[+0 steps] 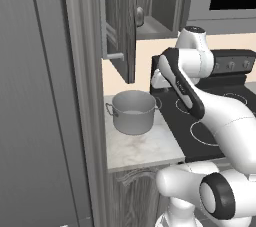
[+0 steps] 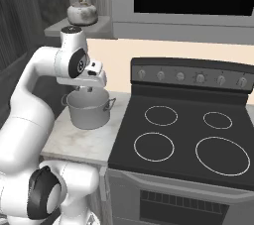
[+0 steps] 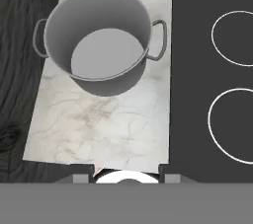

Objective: Pick the kettle from the cabinet and place it on a stove burner. Then pick the pot from the counter and place it on another stove burner. Finally, turn both burners on.

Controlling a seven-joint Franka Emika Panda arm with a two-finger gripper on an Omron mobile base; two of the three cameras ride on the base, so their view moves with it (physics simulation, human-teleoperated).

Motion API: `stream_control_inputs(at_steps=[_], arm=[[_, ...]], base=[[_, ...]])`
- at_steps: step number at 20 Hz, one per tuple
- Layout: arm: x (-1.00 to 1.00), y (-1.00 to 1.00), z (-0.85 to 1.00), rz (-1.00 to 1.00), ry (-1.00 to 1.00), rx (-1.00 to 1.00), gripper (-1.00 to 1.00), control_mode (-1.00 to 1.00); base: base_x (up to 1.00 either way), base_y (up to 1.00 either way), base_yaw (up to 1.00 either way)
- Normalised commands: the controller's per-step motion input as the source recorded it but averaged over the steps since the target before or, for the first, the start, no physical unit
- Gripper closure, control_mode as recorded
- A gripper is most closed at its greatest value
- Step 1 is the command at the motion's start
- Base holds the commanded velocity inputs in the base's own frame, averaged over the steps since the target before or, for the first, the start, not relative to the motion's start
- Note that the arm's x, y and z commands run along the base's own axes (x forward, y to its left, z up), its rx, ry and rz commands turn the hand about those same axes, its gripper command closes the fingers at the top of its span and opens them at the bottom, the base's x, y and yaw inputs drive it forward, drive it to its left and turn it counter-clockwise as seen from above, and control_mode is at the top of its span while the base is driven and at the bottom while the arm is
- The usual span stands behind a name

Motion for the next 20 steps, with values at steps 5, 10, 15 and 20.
stream_control_inputs(at_steps=[5,10,15,20], arm=[[0.0,0.0,0.09,0.0,-0.07,0.0,-1.0,-1.0],[0.0,0.0,0.21,0.0,-0.12,0.0,-1.0,-1.0],[0.0,0.0,0.23,0.0,-0.14,0.0,-1.0,-1.0],[0.0,0.0,0.29,0.01,-0.2,0.0,-1.0,-1.0]], base=[[0.0,0.0,0.0],[0.0,0.0,0.0],[0.0,0.0,0.0],[0.0,0.0,0.0]])
